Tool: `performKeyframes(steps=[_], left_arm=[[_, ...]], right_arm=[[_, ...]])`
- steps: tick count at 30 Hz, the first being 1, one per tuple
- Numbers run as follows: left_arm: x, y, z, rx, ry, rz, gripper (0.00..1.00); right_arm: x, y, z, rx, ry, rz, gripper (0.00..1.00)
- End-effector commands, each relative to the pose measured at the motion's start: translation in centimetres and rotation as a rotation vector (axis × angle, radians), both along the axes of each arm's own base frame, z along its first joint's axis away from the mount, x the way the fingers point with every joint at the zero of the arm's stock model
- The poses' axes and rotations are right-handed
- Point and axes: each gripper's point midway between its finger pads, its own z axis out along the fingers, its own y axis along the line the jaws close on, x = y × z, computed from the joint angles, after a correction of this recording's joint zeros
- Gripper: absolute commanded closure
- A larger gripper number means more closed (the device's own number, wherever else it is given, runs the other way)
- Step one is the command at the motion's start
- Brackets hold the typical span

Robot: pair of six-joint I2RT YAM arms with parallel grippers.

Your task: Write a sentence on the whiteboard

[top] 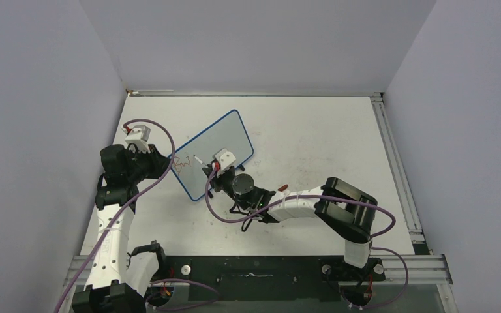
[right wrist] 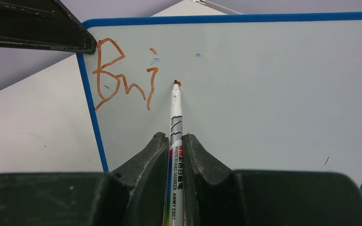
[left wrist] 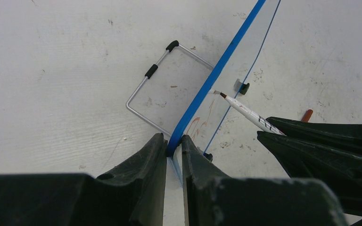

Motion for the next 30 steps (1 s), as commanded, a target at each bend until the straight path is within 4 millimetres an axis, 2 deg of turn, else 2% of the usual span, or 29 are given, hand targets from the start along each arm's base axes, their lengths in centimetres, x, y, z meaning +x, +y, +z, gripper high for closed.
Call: performKeyframes(steps=[1,4,10,20,23,30], left_arm=[[-0.2,0.0,-0.1,0.005,0.013,0.001,1.00],[-0.2,0.1,-0.1,0.006,0.014,0.004,1.00],[-0.2,0.1,-0.1,0.006,0.014,0.005,1.00],[-0.2,0.1,-0.1,0.007,0.011,0.004,1.00],[-0.3,0.1,-0.1,0.007,0.012,0.004,1.00],[-0.3,0.1,0.0,0.006,0.010,0.004,1.00]], right_arm=[[0.6,1.2,2.5,0.067,-0.041,0.015,0.95],[0.5,1.3,2.3,0.059,-0.041,0.027,0.95],[-0.5,1.3,0.5,0.027,-0.014,0.050,0.95],[-1.5,0.6,-1.6,-0.018,0.013,0.049,0.95],[-1.2,0.3,-1.7,-0.021,0.014,0.025,0.95],[0.0,-0.1,-0.3,-0.001,-0.008,-0.018,0.95]])
